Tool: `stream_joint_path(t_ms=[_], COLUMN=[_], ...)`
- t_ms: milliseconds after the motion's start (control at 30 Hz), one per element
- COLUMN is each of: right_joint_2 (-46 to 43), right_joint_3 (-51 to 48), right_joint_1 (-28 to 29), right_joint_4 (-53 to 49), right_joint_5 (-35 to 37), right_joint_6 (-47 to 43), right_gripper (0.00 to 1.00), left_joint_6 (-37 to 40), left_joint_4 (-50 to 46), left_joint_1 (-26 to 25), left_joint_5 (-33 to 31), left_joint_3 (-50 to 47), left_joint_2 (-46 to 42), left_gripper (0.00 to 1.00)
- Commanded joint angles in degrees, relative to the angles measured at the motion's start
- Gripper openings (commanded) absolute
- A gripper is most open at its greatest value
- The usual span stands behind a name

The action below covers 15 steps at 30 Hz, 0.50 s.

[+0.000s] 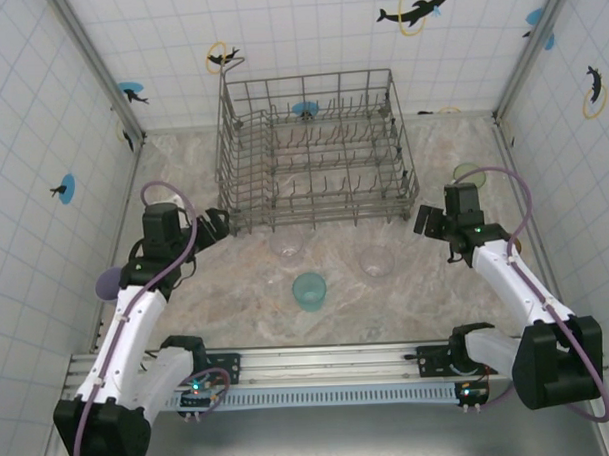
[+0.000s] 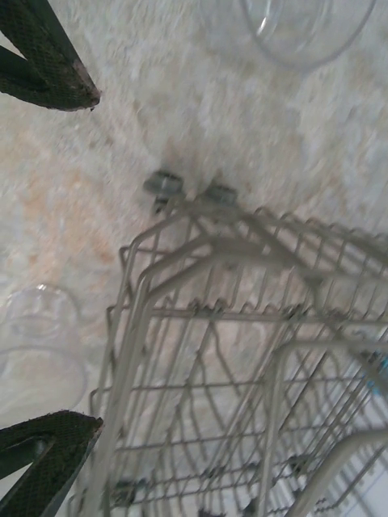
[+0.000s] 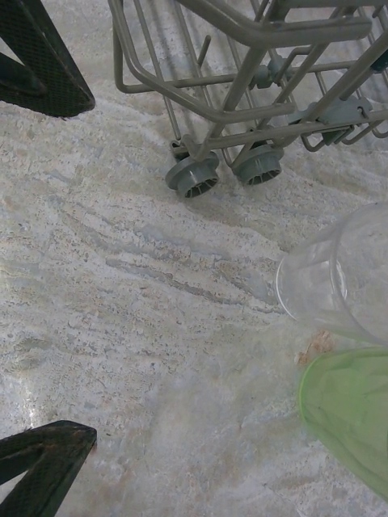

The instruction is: Load the cups into the dish rack

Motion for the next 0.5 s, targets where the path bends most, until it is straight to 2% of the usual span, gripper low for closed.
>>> stream_joint_path(t_ms=[0, 300, 467], right_joint_2=[-1.1, 0.5, 1.0], right_joint_3=[1.8, 3.3, 3.6], right_joint_1=[0.4, 1.4, 1.9], right_joint_4=[-0.7, -1.8, -1.7], right_joint_5=[-0.6, -0.6, 0.0], right_joint_6=[0.9, 1.6, 2.3], right_gripper=[1.00, 1.00, 1.00], left_joint_6=[-2.6, -6.1, -8.3], left_joint_4=[-4.7, -5.0, -5.7], left_joint_1=[-2.4, -11.9, -21.2], left_joint_5=[3.7, 2.0, -0.1], left_joint_3=[1.3, 0.1, 0.8], left_joint_2=[-1.4, -1.3, 2.3], left_gripper=[0.98, 0.98, 0.98])
